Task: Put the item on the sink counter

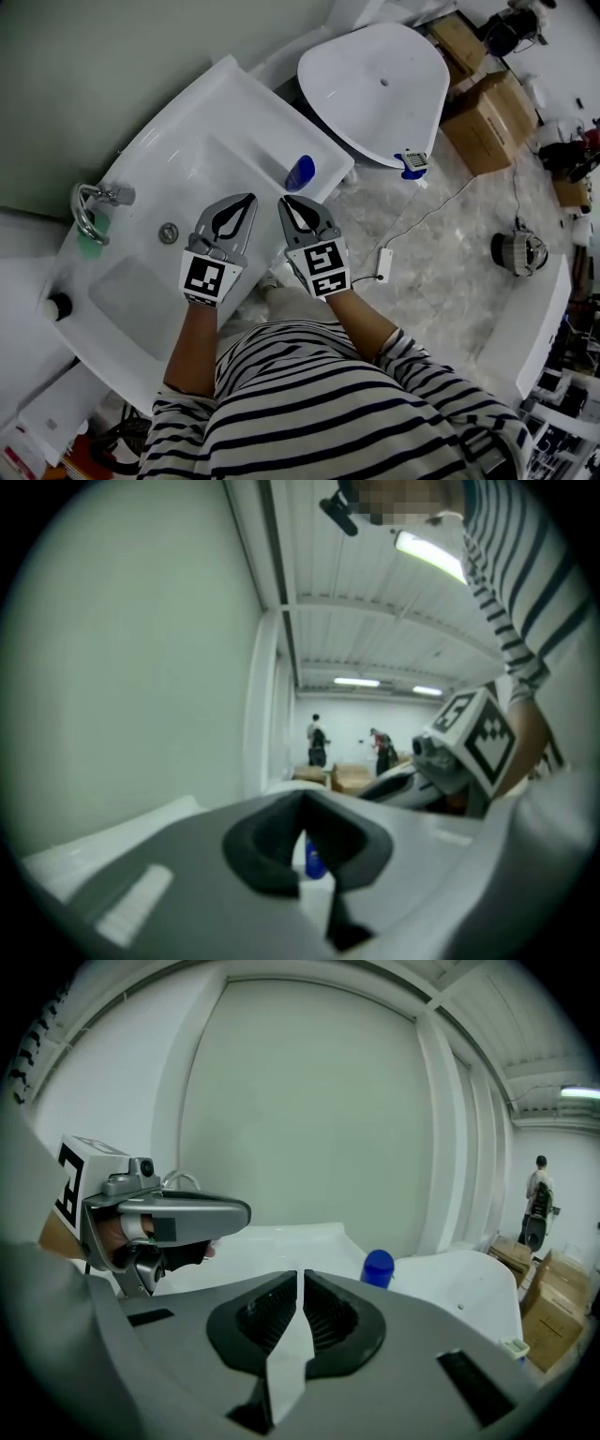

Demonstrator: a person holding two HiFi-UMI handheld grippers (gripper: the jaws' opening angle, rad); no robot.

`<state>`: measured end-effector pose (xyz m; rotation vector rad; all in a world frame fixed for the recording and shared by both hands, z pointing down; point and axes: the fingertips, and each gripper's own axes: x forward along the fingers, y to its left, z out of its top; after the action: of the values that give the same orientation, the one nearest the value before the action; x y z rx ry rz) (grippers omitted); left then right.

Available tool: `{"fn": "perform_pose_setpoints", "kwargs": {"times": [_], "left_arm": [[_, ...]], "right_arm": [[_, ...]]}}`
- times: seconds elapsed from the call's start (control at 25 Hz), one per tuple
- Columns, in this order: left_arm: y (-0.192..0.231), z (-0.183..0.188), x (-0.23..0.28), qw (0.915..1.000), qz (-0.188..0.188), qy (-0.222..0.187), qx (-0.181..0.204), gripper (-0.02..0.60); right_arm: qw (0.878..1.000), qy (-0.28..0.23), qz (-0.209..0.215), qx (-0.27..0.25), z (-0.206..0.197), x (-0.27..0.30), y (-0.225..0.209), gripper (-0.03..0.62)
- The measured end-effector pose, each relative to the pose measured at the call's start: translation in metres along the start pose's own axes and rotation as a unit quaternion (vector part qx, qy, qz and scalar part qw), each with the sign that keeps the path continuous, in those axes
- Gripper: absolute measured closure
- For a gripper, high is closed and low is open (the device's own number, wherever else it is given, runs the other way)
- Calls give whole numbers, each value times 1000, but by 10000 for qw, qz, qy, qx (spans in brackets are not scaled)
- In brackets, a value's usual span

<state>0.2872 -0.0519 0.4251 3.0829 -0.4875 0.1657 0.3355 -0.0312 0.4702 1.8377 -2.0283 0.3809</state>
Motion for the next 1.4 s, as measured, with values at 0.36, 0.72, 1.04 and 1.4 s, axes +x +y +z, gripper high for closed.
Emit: {"fn": "perform_pose_setpoints", "kwargs": {"times": [0.36, 0.72, 1.04, 1.4], "left_arm": [[-16, -8, 43, 9995, -277, 128, -10, 575], [-15, -10, 49, 9996, -202, 217, -3, 575], [-3, -11, 40, 9997, 28, 239, -20, 575], [15, -14, 25, 9993, 273, 240, -27, 575]], "right_arm": [[9963, 408, -544, 527, -31, 1, -55, 441], [9952, 506, -629, 552, -39, 28, -75, 405], [9947, 603, -725, 412, -41, 42, -85, 445], [9951, 586, -751, 276, -42, 44, -88, 454]]}}
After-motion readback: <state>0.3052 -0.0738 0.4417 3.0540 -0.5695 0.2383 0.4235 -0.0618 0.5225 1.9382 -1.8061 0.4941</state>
